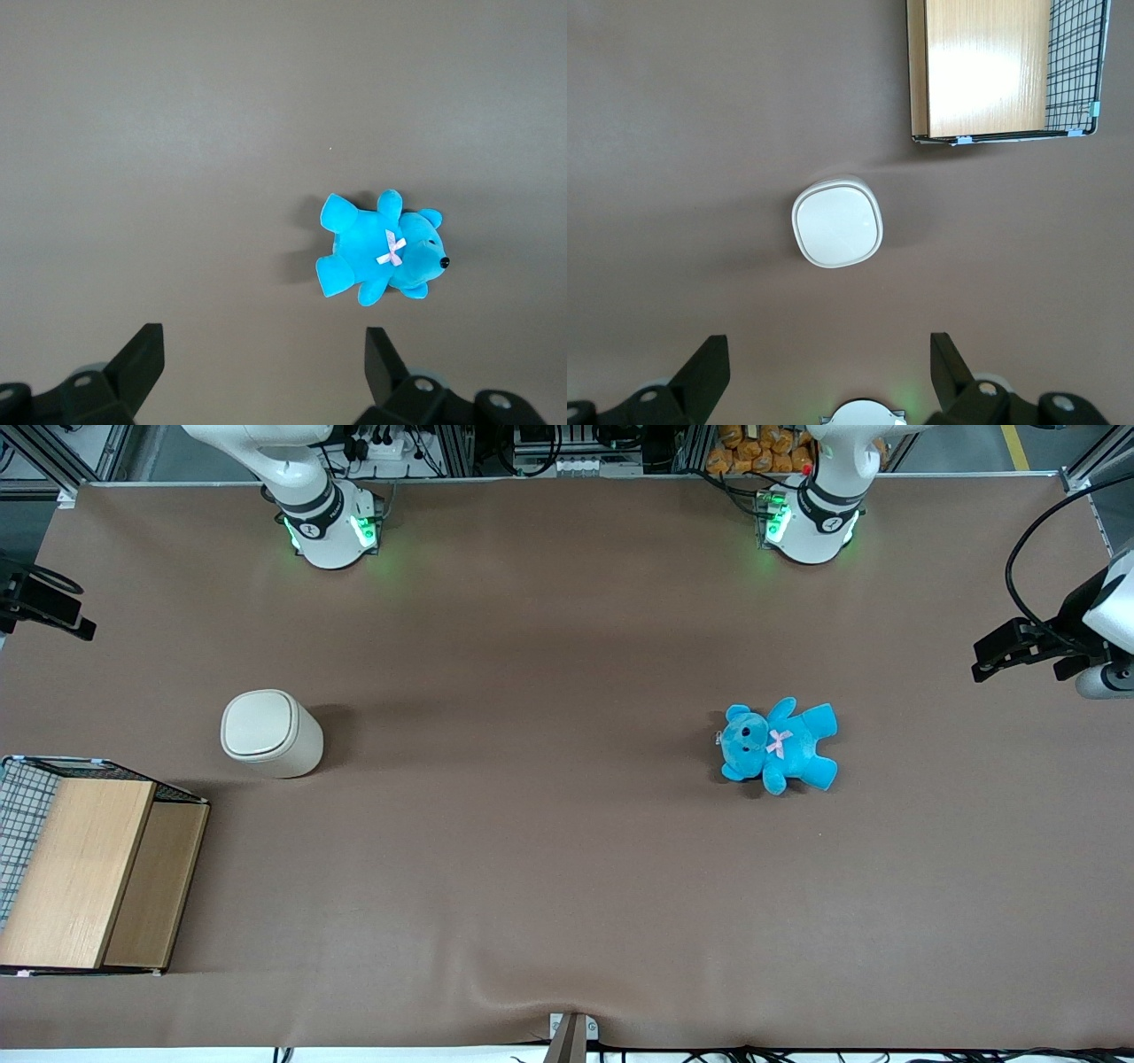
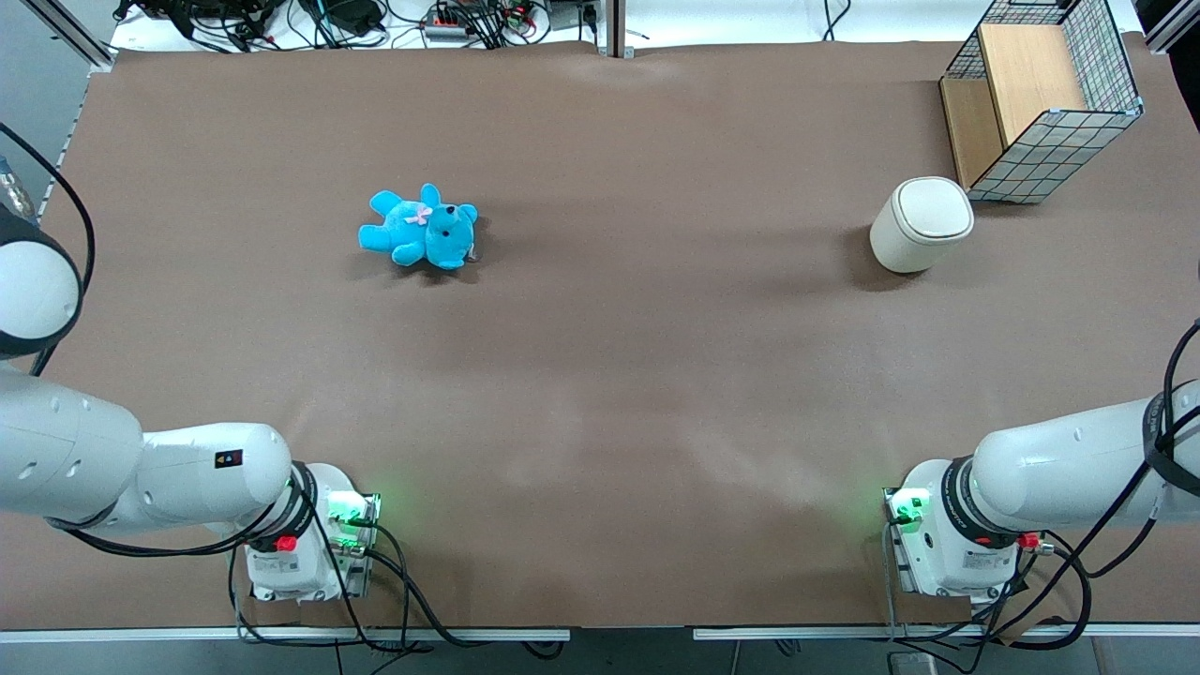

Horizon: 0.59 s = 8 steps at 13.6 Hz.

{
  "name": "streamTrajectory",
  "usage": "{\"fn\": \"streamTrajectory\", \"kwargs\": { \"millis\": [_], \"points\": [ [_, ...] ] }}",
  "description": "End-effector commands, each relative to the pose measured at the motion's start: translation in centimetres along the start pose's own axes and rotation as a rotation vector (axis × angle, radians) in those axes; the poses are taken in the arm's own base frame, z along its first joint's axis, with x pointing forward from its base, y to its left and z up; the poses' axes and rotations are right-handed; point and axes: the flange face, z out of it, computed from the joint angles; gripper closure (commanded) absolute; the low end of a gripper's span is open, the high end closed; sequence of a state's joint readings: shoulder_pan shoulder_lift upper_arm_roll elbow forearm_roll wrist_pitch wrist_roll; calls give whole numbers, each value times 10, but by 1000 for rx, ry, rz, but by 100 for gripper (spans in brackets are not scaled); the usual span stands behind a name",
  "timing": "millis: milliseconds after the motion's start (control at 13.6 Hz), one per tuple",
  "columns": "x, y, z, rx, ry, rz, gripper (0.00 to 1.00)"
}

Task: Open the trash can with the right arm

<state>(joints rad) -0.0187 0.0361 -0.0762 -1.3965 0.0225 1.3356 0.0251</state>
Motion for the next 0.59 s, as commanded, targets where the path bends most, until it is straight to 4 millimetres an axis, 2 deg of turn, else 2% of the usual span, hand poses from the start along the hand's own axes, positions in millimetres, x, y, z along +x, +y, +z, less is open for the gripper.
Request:
{"fn": "streamTrajectory", "kwargs": {
  "millis": [0,515],
  "points": [
    [-2,0,-6,-17,1,13,0],
    [1,-1,0,-16,-14,8,0]
  ]
}}
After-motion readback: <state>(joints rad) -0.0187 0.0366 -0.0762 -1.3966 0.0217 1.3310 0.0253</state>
